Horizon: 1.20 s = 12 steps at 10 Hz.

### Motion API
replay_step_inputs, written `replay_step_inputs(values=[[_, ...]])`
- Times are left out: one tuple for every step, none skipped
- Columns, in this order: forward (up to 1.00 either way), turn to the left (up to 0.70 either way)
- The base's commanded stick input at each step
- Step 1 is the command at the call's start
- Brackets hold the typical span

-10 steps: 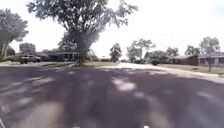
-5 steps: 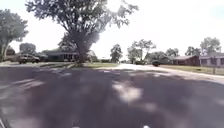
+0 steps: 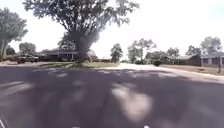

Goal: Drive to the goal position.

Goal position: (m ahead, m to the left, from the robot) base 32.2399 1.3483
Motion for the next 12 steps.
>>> replay_step_inputs(values=[[1.00, 0.00], [1.00, 0.00], [1.00, 0.00], [1.00, 0.00], [1.00, 0.00], [1.00, -0.02], [1.00, -0.11], [1.00, -0.16], [1.00, -0.03], [1.00, 0.00], [1.00, 0.00], [1.00, 0.00]])
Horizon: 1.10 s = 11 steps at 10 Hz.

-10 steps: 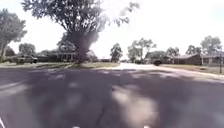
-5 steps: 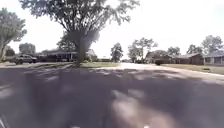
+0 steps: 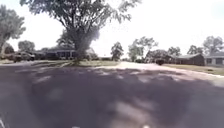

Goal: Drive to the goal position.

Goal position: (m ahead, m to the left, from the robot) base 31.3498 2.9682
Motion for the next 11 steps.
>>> replay_step_inputs(values=[[1.00, 0.00], [1.00, 0.00], [1.00, 0.00], [1.00, 0.00], [1.00, 0.00], [1.00, 0.00], [1.00, 0.00], [1.00, 0.00], [1.00, 0.00], [1.00, 0.00], [1.00, 0.00]])
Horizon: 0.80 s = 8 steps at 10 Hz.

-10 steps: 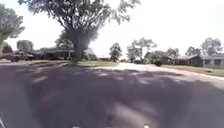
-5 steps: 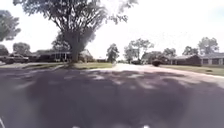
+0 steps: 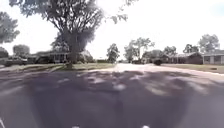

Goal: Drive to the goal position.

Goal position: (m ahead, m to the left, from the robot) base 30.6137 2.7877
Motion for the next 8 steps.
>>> replay_step_inputs(values=[[1.00, 0.00], [1.00, 0.00], [1.00, 0.00], [1.00, 0.00], [1.00, 0.00], [1.00, 0.00], [1.00, 0.00], [1.00, 0.00]])
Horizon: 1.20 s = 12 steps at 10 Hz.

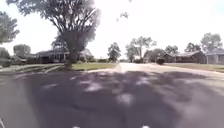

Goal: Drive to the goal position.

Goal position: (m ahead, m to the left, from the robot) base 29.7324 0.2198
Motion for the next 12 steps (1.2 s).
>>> replay_step_inputs(values=[[1.00, 0.00], [1.00, 0.00], [1.00, 0.00], [1.00, 0.00], [1.00, -0.02], [1.00, -0.14], [1.00, -0.27], [1.00, -0.07], [1.00, -0.02], [1.00, 0.00], [1.00, 0.00], [1.00, 0.00]])
